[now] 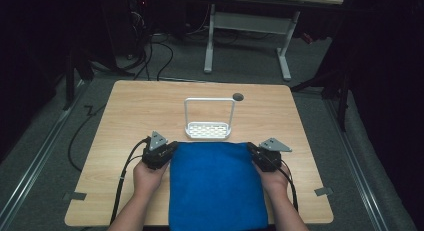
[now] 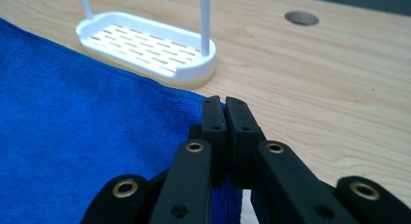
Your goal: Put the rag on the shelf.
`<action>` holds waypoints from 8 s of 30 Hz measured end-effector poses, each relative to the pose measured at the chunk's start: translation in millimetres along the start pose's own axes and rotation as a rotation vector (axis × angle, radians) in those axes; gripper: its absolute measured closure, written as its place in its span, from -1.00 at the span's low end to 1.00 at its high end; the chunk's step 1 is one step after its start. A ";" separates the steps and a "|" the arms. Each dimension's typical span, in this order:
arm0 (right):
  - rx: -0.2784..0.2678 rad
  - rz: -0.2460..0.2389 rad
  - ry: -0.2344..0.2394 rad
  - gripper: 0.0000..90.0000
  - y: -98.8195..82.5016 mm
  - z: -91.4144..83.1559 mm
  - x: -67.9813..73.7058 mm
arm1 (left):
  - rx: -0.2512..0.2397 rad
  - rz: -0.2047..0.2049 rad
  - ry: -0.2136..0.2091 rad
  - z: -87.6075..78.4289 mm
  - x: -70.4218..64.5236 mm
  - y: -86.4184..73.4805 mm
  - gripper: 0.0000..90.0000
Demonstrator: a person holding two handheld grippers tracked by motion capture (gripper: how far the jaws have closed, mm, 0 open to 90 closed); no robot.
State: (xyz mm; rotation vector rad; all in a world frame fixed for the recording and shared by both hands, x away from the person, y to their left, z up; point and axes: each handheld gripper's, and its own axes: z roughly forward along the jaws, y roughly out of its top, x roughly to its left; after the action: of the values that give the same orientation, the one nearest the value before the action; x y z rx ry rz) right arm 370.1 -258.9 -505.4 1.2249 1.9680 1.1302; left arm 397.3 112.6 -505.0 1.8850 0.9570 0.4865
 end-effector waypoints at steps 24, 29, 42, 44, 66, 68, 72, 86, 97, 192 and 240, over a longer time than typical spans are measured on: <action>-0.281 -0.022 -0.031 0.96 37.8 -67.4 19.7 | -0.315 0.023 -0.027 -65.0 -28.4 46.3 0.95; -0.333 -0.023 -0.030 0.96 48.8 -80.0 23.2 | -0.343 0.032 -0.028 -73.5 -30.9 52.3 0.95; -0.429 -0.042 -0.027 0.96 81.3 -97.1 24.6 | -0.430 0.055 0.015 -93.5 -27.9 91.7 0.95; -0.441 -0.044 -0.027 0.96 87.4 -98.7 23.1 | -0.444 0.064 0.024 -97.2 -26.5 99.7 0.95; -0.476 -0.049 -0.034 0.96 137.2 -88.7 7.3 | -0.451 0.084 0.092 -87.6 4.5 138.8 0.96; -0.470 -0.042 -0.037 0.96 139.7 -85.3 5.0 | -0.445 0.093 0.102 -85.1 7.9 141.4 0.96; -0.465 -0.033 -0.040 0.96 145.5 -78.1 0.4 | -0.435 0.109 0.117 -79.4 15.8 146.0 0.96; -0.432 -0.009 -0.056 0.96 160.7 -53.7 -6.0 | -0.424 0.113 0.145 -65.8 33.1 156.5 0.96; -0.413 -0.008 -0.075 0.96 179.9 -35.9 -12.5 | -0.417 0.137 0.181 -53.6 47.3 176.9 0.96; -0.004 0.052 -0.038 0.66 79.7 71.2 -44.2 | 0.020 -0.056 0.117 53.0 71.2 45.9 0.51; -0.026 0.062 -0.117 0.38 82.6 42.1 -65.2 | -0.012 -0.087 0.196 12.5 95.8 44.6 0.08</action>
State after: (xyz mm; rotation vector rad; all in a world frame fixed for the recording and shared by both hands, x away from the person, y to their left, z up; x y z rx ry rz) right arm 467.4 -283.5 -452.7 1.3164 1.8353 1.0851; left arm 483.2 169.2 -477.9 1.8004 1.1568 0.6317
